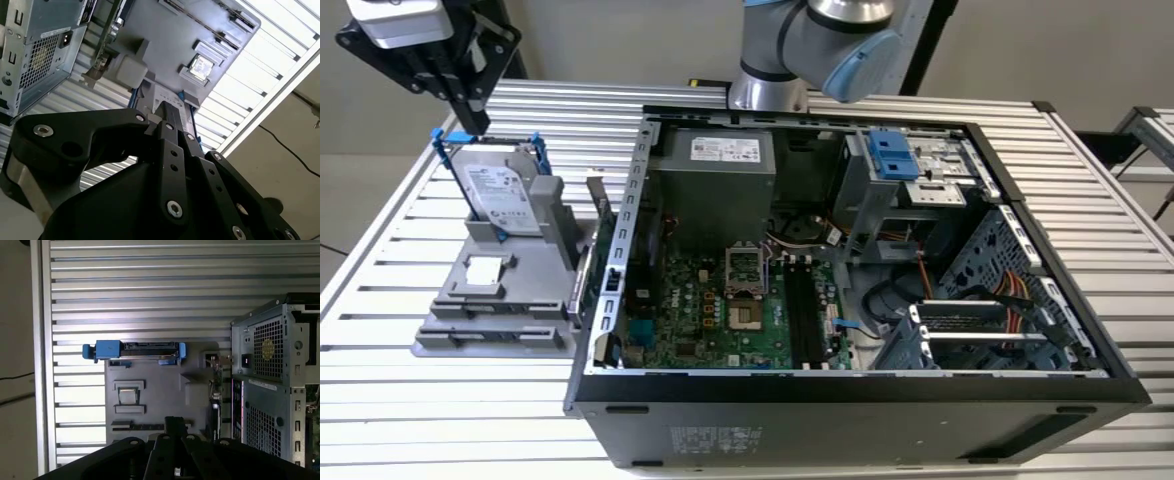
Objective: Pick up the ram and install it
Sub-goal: 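Reach for the ram, then pick up the ram and move it above insertion slot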
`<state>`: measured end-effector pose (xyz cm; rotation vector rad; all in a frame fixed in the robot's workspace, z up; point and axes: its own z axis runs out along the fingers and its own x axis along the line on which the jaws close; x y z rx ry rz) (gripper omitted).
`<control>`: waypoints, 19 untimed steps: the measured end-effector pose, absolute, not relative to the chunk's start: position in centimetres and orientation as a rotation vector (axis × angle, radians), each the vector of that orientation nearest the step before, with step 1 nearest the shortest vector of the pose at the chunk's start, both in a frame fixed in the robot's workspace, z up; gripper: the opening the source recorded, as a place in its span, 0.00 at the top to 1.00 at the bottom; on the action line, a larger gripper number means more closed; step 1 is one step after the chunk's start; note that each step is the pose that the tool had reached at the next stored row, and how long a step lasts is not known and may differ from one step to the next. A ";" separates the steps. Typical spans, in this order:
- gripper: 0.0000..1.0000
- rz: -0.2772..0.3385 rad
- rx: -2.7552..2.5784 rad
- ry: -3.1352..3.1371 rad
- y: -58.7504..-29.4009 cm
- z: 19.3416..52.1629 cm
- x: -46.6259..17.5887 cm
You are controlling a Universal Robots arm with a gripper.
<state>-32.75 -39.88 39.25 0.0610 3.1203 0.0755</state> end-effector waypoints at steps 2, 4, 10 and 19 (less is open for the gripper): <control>1.00 0.075 0.060 3.120 -39.9 39.2 -32.8; 1.00 0.075 0.060 3.120 -39.9 39.2 -32.9; 1.00 0.076 0.060 3.120 -39.9 39.2 -33.0; 1.00 0.076 0.054 3.121 -39.9 39.2 -33.7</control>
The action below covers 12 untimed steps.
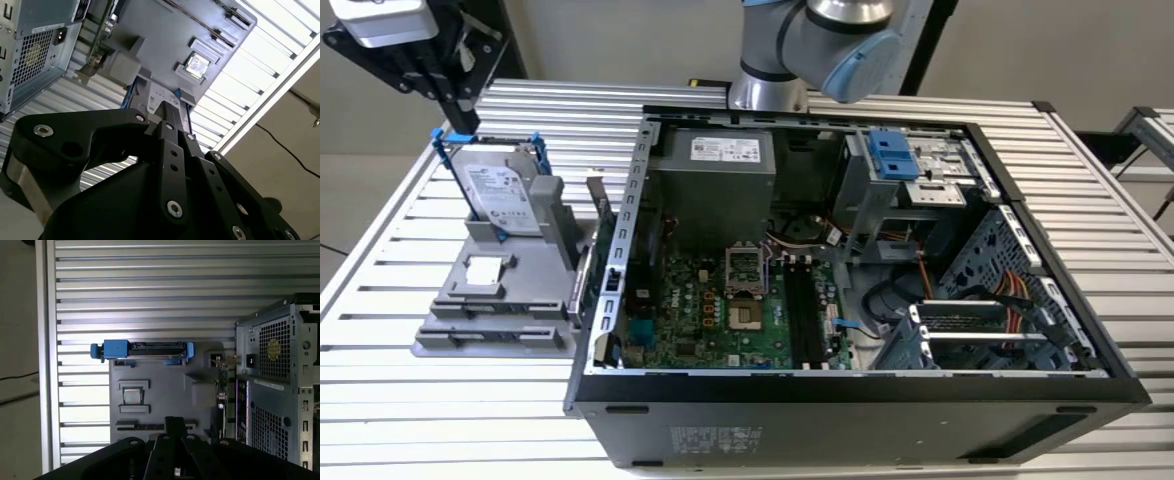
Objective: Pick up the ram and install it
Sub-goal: 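Pick up the ram and move it above insertion slot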
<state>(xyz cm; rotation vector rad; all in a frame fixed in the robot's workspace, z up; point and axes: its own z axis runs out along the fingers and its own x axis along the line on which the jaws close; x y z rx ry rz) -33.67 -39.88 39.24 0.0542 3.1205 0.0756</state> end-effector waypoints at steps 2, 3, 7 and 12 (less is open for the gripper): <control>1.00 0.076 0.051 3.121 -39.9 39.2 -33.9; 1.00 0.075 0.050 3.121 -39.9 39.2 -33.9; 1.00 0.076 0.049 3.121 -39.9 39.2 -34.2; 1.00 0.076 0.049 3.121 -39.9 39.2 -34.3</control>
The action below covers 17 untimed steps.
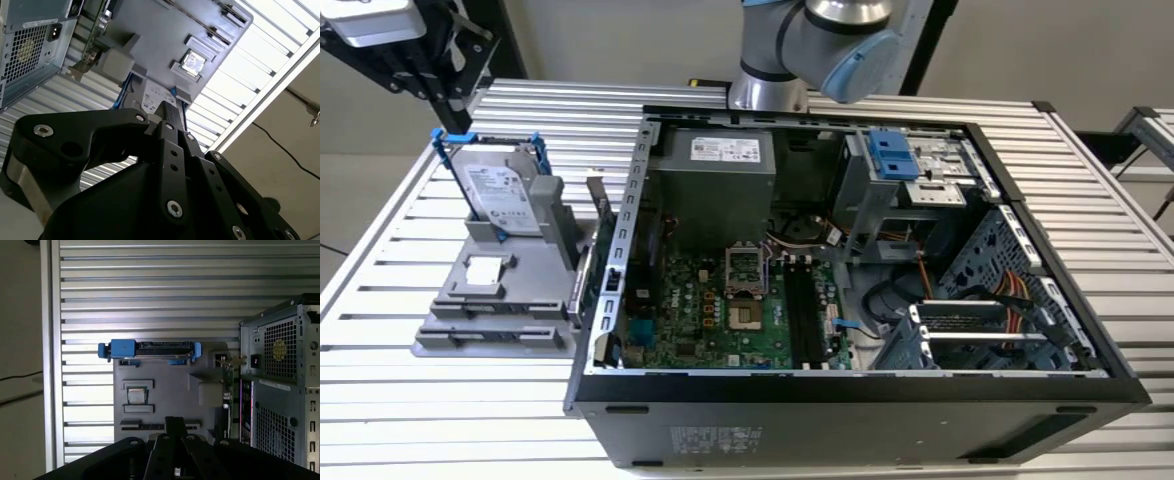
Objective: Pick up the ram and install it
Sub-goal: 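Pick up the ram and move it above insertion slot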
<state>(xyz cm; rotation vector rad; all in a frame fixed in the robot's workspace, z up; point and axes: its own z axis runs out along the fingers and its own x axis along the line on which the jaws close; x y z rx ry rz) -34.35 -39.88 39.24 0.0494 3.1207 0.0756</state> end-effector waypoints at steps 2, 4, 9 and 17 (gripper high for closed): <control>1.00 0.076 0.049 3.121 -39.9 39.2 -34.4; 1.00 0.076 0.049 3.121 -39.9 39.2 -34.4; 1.00 0.076 0.049 3.121 -40.2 39.2 -34.4; 1.00 0.076 0.050 3.121 -40.9 39.2 -34.4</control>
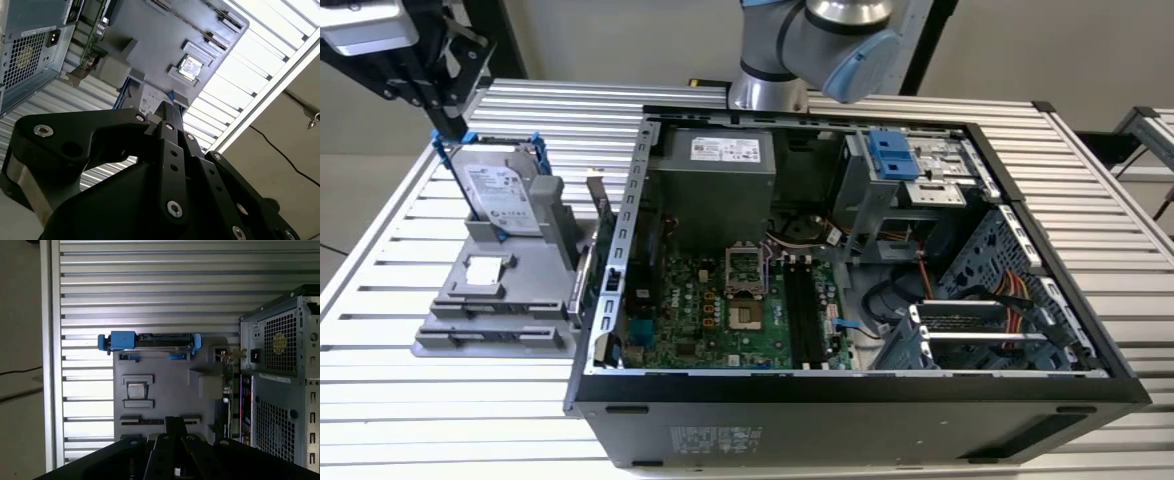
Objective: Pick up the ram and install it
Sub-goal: 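Pick up the ram and move it above insertion slot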
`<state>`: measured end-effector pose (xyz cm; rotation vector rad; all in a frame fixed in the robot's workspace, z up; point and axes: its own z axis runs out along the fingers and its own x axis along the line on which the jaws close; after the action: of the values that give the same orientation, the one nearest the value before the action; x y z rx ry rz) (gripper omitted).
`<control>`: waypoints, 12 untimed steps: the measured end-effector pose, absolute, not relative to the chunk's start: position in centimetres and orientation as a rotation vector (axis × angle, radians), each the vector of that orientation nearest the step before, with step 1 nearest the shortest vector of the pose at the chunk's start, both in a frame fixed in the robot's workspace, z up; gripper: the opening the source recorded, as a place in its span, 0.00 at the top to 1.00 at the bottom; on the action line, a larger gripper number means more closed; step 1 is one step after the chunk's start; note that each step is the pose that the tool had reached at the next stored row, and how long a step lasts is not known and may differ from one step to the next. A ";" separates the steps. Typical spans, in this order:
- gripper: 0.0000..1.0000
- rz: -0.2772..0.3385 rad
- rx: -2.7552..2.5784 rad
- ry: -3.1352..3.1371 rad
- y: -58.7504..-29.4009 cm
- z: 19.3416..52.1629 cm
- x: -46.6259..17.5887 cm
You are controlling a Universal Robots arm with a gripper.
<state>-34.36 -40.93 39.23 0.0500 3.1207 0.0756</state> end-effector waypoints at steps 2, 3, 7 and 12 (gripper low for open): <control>1.00 0.076 0.050 3.121 -41.1 39.2 -34.4; 1.00 0.076 0.050 3.121 -41.2 39.2 -34.4; 1.00 0.076 0.050 3.121 -41.5 39.2 -34.4; 1.00 0.076 0.050 3.121 -41.9 39.2 -34.4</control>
<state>-34.36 -41.88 39.22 0.0504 3.1209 0.0756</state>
